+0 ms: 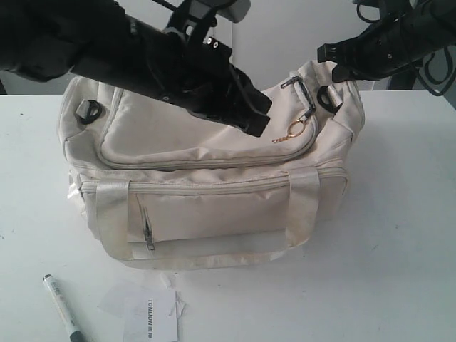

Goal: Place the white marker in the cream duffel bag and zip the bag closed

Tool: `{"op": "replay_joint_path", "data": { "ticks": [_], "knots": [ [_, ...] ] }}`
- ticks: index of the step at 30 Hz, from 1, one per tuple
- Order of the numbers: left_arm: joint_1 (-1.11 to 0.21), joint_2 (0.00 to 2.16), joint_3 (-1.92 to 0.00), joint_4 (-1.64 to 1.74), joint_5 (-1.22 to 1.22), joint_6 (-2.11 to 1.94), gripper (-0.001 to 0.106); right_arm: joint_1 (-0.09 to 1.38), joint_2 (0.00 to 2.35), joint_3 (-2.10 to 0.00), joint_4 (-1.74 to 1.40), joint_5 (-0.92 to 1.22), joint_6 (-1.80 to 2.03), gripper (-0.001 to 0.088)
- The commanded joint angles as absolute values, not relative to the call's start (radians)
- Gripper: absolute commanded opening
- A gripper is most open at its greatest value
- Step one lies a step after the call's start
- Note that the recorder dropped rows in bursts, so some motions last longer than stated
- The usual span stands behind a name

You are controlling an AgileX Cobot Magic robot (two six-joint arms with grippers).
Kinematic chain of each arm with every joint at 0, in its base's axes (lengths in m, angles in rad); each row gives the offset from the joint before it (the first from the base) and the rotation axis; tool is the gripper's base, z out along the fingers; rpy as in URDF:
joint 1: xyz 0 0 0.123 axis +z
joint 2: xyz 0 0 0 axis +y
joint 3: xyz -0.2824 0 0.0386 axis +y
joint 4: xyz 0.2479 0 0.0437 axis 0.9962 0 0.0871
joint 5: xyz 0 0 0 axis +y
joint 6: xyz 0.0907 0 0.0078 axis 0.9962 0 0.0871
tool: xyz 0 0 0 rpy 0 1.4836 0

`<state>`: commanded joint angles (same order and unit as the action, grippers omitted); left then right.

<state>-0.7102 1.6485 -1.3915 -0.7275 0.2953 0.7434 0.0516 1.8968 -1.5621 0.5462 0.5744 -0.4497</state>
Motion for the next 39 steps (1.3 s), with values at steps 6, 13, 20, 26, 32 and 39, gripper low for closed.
{"op": "replay_joint_path", "data": {
  "ticks": [6,13,20,26,32,39],
  "knots": [
    [-0.710,1.736,-1.479,-0.775,0.282,0.743,0.048,0.052,1.897,-1.562,0.546,0.574,-0.450,0.0000],
    [-0.713,1.815,-1.545,-0.812,0.257,0.762,0.051,0.052,1.897,-1.562,0.546,0.573,-0.450,0.0000],
    [-0.760,1.856,-1.573,-0.830,0.255,0.805,0.060,0.052,1.897,-1.562,0.546,0.573,-0.450,0.0000],
    [-0.769,1.916,-1.621,-0.882,0.224,0.800,0.066,0.052,1.897,-1.562,0.546,0.573,-0.450,0.0000],
    [-0.769,1.954,-1.630,-0.882,0.149,0.810,0.066,0.052,1.897,-1.562,0.546,0.573,-0.450,0.0000],
    [-0.769,1.991,-1.630,-0.874,0.088,0.831,0.065,0.052,1.897,-1.562,0.546,0.573,-0.450,0.0000]
  ]
}}
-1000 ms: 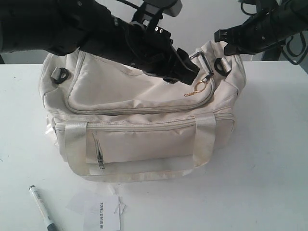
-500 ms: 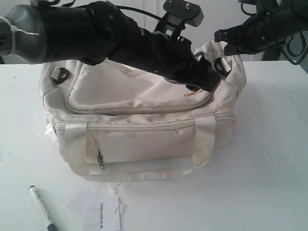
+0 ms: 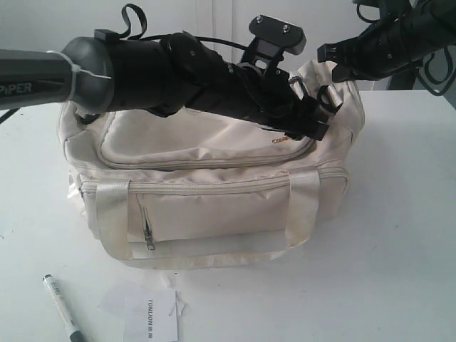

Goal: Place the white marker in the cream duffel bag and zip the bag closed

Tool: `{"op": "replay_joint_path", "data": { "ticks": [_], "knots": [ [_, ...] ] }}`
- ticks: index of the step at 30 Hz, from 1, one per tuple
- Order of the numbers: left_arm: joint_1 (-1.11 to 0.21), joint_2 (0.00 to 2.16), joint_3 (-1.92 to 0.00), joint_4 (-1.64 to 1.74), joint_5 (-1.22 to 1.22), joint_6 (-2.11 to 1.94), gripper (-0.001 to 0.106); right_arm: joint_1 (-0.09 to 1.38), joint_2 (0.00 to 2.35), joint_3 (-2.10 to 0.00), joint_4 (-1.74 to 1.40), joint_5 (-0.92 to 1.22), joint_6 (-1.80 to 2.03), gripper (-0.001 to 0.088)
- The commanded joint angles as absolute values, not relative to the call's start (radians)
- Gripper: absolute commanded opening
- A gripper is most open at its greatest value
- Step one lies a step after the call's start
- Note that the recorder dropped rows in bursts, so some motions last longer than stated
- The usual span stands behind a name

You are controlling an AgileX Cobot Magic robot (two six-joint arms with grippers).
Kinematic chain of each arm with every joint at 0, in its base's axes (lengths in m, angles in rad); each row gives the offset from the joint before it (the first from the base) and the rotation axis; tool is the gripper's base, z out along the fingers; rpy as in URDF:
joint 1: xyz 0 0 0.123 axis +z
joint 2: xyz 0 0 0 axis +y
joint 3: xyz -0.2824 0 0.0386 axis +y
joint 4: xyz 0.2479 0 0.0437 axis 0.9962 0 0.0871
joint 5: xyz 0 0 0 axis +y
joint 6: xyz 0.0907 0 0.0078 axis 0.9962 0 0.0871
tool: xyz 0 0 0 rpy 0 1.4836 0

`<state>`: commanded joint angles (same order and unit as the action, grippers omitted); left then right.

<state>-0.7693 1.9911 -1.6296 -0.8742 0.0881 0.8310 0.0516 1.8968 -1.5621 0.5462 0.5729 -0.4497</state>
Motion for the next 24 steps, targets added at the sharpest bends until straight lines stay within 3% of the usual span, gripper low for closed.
{"op": "replay_joint_path", "data": {
  "ticks": [12,15,21,22,24],
  "knots": [
    [-0.769,2.036,-1.630,-0.874,0.065,0.835,0.063,0.052,1.897,-1.562,0.546,0.573,-0.450,0.0000],
    [-0.769,2.046,-1.630,-0.874,0.048,0.838,0.051,0.052,1.897,-1.562,0.546,0.573,-0.450,0.0000],
    [-0.769,2.037,-1.630,-0.874,0.056,0.847,0.005,0.052,1.897,-1.562,0.546,0.573,-0.450,0.0000],
    [-0.769,2.032,-1.630,-0.874,0.065,0.858,0.000,0.052,1.897,-1.562,0.546,0.573,-0.450,0.0000],
    [-0.769,2.022,-1.630,-0.874,0.068,0.868,0.000,0.052,1.897,-1.562,0.546,0.573,-0.450,0.0000]
  ]
}}
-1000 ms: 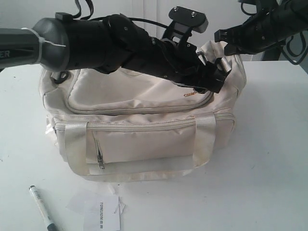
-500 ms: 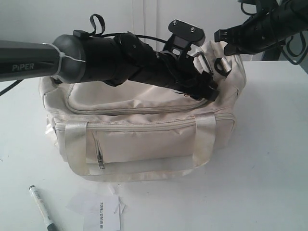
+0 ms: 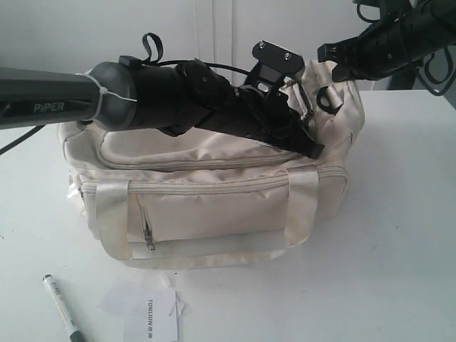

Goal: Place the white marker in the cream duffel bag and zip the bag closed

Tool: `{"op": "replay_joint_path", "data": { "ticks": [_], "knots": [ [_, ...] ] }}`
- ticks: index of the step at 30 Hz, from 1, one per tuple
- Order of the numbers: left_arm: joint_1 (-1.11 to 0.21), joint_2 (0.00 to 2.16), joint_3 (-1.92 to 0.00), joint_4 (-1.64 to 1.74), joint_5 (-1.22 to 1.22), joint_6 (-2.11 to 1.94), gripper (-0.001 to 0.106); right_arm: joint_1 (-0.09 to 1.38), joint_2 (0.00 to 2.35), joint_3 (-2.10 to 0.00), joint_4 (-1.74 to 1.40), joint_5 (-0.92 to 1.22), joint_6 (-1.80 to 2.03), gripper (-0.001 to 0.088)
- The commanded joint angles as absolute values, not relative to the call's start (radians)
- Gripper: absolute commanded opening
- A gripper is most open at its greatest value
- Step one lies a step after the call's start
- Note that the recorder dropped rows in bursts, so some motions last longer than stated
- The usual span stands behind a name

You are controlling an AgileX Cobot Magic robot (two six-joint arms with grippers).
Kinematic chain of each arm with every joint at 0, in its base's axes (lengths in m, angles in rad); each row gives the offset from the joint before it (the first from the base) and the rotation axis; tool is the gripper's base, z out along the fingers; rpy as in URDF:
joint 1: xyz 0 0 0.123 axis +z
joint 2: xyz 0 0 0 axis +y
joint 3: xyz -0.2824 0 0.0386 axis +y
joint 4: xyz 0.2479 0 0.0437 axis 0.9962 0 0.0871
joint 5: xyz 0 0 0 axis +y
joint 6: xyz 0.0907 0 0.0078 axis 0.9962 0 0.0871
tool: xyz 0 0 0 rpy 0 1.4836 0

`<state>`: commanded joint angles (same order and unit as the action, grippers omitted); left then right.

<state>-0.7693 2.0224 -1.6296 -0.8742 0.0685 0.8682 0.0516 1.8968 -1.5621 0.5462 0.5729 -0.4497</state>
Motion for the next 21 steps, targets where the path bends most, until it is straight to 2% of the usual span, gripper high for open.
{"op": "replay_joint_path", "data": {
  "ticks": [11,21],
  "knots": [
    [-0.769,1.958,-1.630,-0.851,0.083,0.868,0.000,0.052,1.897,-1.562,0.546,0.573,-0.450,0.0000],
    [-0.769,1.960,-1.630,-0.850,0.232,0.839,0.000,0.052,1.897,-1.562,0.546,0.573,-0.450,0.0000]
  ]
}}
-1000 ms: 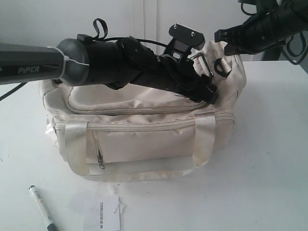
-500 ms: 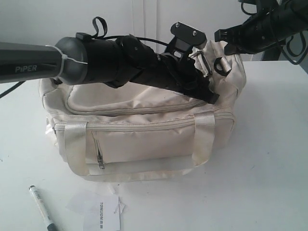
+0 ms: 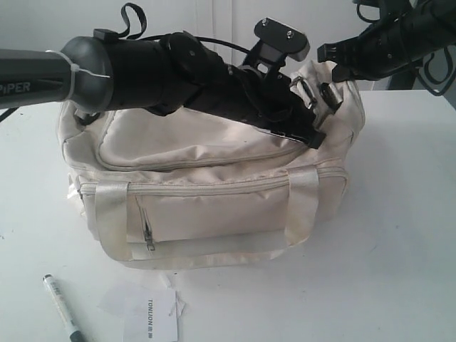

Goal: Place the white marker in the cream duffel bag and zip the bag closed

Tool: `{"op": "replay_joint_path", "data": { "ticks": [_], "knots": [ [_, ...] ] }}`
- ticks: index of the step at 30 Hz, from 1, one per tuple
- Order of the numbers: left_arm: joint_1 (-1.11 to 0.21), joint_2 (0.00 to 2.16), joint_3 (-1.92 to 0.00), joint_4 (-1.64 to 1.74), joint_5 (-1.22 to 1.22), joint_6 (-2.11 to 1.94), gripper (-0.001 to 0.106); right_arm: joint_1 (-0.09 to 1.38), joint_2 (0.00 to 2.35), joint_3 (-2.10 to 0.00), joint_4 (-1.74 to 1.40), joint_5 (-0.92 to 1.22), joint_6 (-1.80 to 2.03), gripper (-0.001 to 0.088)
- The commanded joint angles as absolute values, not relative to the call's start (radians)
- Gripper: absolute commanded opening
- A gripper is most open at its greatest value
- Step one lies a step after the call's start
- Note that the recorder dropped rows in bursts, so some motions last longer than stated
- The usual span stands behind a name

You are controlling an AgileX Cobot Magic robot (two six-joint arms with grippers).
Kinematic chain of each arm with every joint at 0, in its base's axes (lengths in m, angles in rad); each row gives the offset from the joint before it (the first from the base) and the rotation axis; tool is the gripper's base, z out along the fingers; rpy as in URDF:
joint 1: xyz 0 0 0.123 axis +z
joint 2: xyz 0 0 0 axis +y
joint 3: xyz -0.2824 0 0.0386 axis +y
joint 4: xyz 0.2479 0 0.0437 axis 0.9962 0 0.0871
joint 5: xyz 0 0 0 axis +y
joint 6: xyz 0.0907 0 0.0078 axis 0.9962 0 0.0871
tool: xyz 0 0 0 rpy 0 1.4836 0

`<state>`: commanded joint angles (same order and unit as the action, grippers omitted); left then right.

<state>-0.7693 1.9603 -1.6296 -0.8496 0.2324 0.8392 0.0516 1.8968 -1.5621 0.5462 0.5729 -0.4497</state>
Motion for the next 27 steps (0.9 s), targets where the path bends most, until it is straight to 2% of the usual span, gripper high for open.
{"op": "replay_joint_path", "data": {
  "ticks": [2,4,7,9,11,14,20,21,22,24,27],
  "knots": [
    [-0.769,1.961,-1.630,-0.850,0.232,0.824,0.001,0.052,1.897,-1.562,0.546,0.573,-0.450,0.0000],
    [-0.769,1.961,-1.630,-0.850,0.232,0.815,0.008,0.052,1.897,-1.562,0.546,0.573,-0.450,0.0000],
    [-0.765,1.956,-1.630,-0.843,0.221,0.815,0.025,0.052,1.897,-1.562,0.546,0.573,-0.450,0.0000],
    [-0.759,1.955,-1.630,-0.824,0.216,0.815,0.042,0.052,1.897,-1.562,0.546,0.573,-0.450,0.0000],
    [-0.752,1.955,-1.630,-0.824,0.211,0.815,0.049,0.052,1.897,-1.562,0.546,0.573,-0.450,0.0000],
    [-0.744,1.952,-1.630,-0.824,0.206,0.805,0.044,0.052,1.897,-1.562,0.546,0.573,-0.450,0.0000],
    [-0.739,1.927,-1.630,-0.797,0.210,0.807,0.008,0.052,1.897,-1.562,0.546,0.573,-0.450,0.0000],
    [-0.737,1.924,-1.630,-0.797,0.210,0.812,0.007,0.052,1.897,-1.562,0.546,0.573,-0.450,0.0000],
    [-0.737,1.923,-1.630,-0.789,0.212,0.831,0.009,0.052,1.897,-1.562,0.546,0.573,-0.450,0.0000],
    [-0.737,1.922,-1.630,-0.747,0.225,0.857,0.020,0.052,1.897,-1.562,0.546,0.573,-0.450,0.0000],
    [-0.735,1.928,-1.630,-0.641,0.254,0.898,0.047,0.052,1.897,-1.562,0.546,0.573,-0.450,0.0000]
  ]
}}
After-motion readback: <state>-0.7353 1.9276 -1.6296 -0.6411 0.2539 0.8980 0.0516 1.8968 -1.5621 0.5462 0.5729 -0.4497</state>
